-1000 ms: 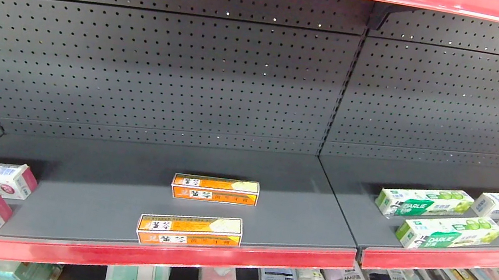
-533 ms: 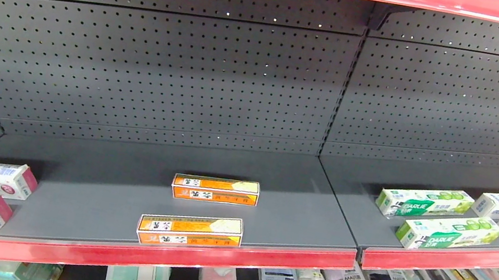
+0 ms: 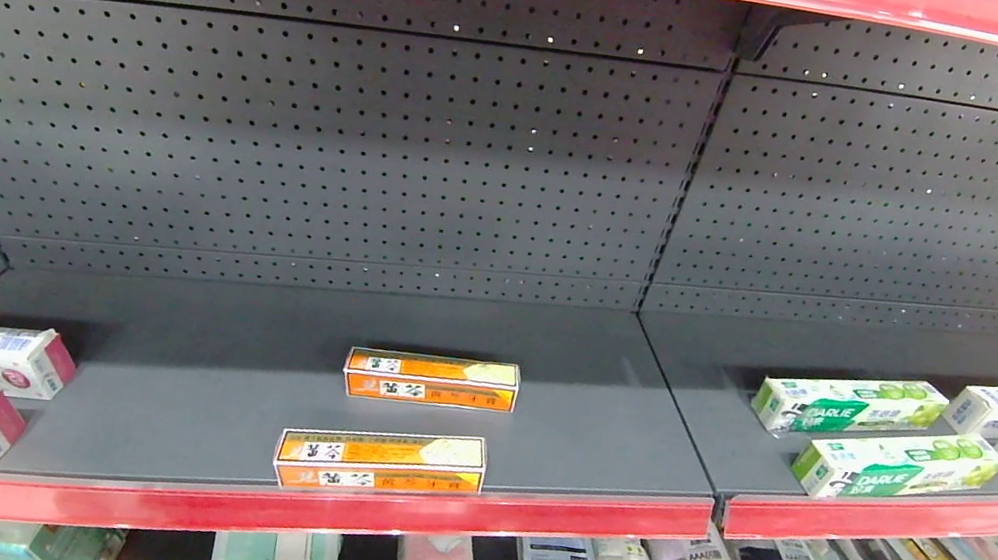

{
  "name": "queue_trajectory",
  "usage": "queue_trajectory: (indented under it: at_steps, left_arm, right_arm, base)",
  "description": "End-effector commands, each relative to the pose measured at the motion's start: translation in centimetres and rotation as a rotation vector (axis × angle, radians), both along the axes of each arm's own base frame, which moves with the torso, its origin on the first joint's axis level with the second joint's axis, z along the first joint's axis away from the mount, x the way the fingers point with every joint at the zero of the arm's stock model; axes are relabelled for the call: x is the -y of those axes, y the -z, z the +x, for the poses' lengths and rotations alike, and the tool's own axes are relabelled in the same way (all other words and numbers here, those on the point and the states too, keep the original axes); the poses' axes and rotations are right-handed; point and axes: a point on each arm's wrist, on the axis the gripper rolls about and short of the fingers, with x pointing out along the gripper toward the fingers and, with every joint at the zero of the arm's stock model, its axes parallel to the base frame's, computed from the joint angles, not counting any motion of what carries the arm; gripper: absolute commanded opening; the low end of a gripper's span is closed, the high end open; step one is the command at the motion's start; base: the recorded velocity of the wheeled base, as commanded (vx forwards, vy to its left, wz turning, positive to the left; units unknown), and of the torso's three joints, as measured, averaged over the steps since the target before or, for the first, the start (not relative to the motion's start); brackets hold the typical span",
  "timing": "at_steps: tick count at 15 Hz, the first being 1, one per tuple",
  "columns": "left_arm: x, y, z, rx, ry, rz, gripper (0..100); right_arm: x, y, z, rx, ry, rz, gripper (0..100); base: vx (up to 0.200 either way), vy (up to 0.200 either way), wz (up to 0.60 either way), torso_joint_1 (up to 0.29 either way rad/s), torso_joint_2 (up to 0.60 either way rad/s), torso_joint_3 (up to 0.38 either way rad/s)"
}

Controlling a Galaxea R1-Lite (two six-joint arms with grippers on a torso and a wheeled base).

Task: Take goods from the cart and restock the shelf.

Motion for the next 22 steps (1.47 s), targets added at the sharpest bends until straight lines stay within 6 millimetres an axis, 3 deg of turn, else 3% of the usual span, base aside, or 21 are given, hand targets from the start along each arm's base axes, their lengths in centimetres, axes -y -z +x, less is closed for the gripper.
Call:
queue_trajectory:
  at_steps: [1, 4, 9, 11, 14, 18, 22]
  left_arm:
    - [1.0, -7.4, 3.0, -0.124, -0.001, -0.104, 100]
    - [1.3, -6.3, 5.6, -0.343, -0.214, -0.018, 100]
    - [1.1, -4.9, 10.8, -0.627, -0.398, 0.152, 100]
    - [1.0, -4.7, 12.1, -0.680, -0.389, 0.223, 100]
    - [1.7, -2.8, 15.4, -0.808, -0.332, 0.282, 100]
    - [3.3, -1.7, 18.0, -0.824, -0.203, 0.296, 100]
    - [4.3, -0.5, 21.3, -0.830, -0.187, 0.305, 100]
  right_arm:
    - [0.0, 0.0, 0.0, -0.002, 0.000, 0.000, 100]
    - [0.0, 0.0, 0.0, -0.002, 0.000, 0.000, 100]
    - [0.0, 0.0, 0.0, -0.002, 0.000, 0.000, 100]
    - [0.0, 0.0, 0.0, -0.002, 0.000, 0.000, 100]
    - [0.0, 0.0, 0.0, -0.002, 0.000, 0.000, 100]
    - [0.0, 0.0, 0.0, -0.002, 0.000, 0.000, 100]
    - [0.0, 0.0, 0.0, -0.004, 0.000, 0.000, 100]
  base:
    - [0.000, 0.000, 0.00, 0.000, 0.00, 0.000]
    - [0.000, 0.000, 0.00, 0.000, 0.00, 0.000]
    - [0.000, 0.000, 0.00, 0.000, 0.00, 0.000]
    - [0.000, 0.000, 0.00, 0.000, 0.00, 0.000]
    - [0.000, 0.000, 0.00, 0.000, 0.00, 0.000]
    - [0.000, 0.000, 0.00, 0.000, 0.00, 0.000]
    - [0.000, 0.000, 0.00, 0.000, 0.00, 0.000]
